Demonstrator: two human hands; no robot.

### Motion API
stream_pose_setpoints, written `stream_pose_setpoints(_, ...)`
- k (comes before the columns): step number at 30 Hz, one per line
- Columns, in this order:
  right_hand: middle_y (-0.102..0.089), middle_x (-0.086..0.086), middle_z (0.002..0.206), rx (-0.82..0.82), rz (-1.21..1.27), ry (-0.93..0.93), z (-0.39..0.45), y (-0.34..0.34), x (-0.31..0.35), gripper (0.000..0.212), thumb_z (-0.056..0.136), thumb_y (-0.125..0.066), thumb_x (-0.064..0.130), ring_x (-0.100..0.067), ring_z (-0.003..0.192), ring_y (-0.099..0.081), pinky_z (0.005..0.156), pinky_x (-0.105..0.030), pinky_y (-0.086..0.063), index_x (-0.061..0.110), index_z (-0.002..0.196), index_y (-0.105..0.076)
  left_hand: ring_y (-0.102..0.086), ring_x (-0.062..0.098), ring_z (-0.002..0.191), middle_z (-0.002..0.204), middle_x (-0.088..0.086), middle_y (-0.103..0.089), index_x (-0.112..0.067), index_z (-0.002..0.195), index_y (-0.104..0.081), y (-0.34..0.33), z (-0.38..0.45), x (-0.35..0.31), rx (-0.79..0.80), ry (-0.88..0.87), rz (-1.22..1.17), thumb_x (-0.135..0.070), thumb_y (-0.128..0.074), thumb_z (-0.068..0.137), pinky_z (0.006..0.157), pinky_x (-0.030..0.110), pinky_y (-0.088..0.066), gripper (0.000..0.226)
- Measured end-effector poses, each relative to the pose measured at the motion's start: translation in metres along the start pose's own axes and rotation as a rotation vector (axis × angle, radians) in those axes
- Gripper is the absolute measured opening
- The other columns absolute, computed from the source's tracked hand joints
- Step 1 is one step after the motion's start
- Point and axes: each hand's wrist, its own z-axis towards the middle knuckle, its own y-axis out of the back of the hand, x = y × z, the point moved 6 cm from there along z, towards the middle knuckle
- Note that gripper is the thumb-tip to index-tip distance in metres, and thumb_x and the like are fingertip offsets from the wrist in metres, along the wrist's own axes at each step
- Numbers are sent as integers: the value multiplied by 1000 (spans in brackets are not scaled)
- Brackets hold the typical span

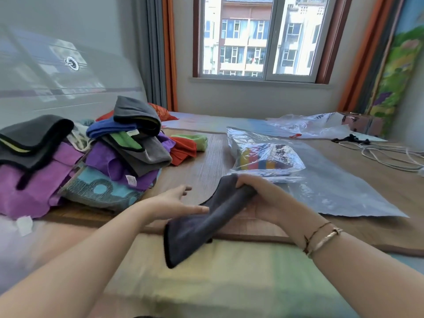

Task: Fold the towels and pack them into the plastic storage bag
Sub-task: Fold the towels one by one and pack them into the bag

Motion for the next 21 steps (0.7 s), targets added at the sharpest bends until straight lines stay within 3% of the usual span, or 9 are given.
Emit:
stream_pose_setpoints(2,-55,-8,65,38,117,86,-15,10,27,4,76,-53,6,-20,56,-59,58,-29,-55,9,77,-53,-47,5,126,136,-16,-50,-36,140,-38,2,-2,-21,49,-58,-259,-73,-72,58,112,31,-29,96)
stream_pose_setpoints(5,-43,-10,82,44,40,142,-33,37,55,46,54,-60,8,-24,68,-47,59,-27,-46,12,99,-51,-57,1,115,122,-19,-64,-38,128,-51,-4,-6,-60,200,-166,-588,-60,-75,67,111,37,-33,69)
stream_pose_setpoints(6,-42,-12,87,32,-15,138,-38,45,59,50,53,-62,10,-25,73,-45,59,-27,-42,13,102,-52,-61,5,113,120,-14,-66,-33,126,-54,-8,-8,-74,251,-199,-670,-49,-74,74,107,36,-39,58)
stream_pose_setpoints(8,-49,-14,91,-24,-27,146,-46,64,64,42,61,-68,13,-23,74,-50,59,-28,-42,11,101,-56,-67,15,106,114,0,-71,-19,120,-60,-17,-11,-99,283,-243,-824,-24,-70,83,92,32,-51,39)
stream_pose_setpoints(11,-70,-6,79,-97,169,249,-60,91,61,8,84,-63,14,-18,66,-68,56,-25,-53,9,84,-68,-70,20,93,107,8,-72,-15,111,-66,-32,0,-125,141,-291,-998,-7,-66,85,77,30,-58,27)
stream_pose_setpoints(15,-71,-15,109,-49,171,216,-76,106,28,25,91,-55,12,-28,97,-69,79,-36,-58,4,110,-68,-71,23,82,100,10,-73,-17,104,-67,-62,16,-152,39,-247,-1204,-1,-65,86,64,33,-58,24)
stream_pose_setpoints(17,-71,-18,105,-219,33,182,-78,124,15,26,89,-53,1,-30,91,-70,77,-38,-59,2,113,-63,-70,22,90,102,6,-72,-18,107,-67,-79,22,-167,18,-287,-1056,-6,-67,86,71,33,-57,24)
stream_pose_setpoints(19,-72,-15,93,-465,-201,199,-86,152,22,19,88,-53,-1,-27,80,-69,71,-37,-58,8,100,-64,-66,15,93,98,-6,-69,-24,100,-66,-83,27,-181,-192,-411,-651,-16,-69,85,78,26,-53,17)
stream_pose_setpoints(21,-71,-11,88,-591,-478,249,-94,176,41,15,87,-54,3,-23,80,-68,68,-33,-55,13,90,-64,-54,14,100,101,-10,-60,-27,98,-59,-83,27,-196,-427,-544,-278,-26,-70,84,86,26,-45,19)
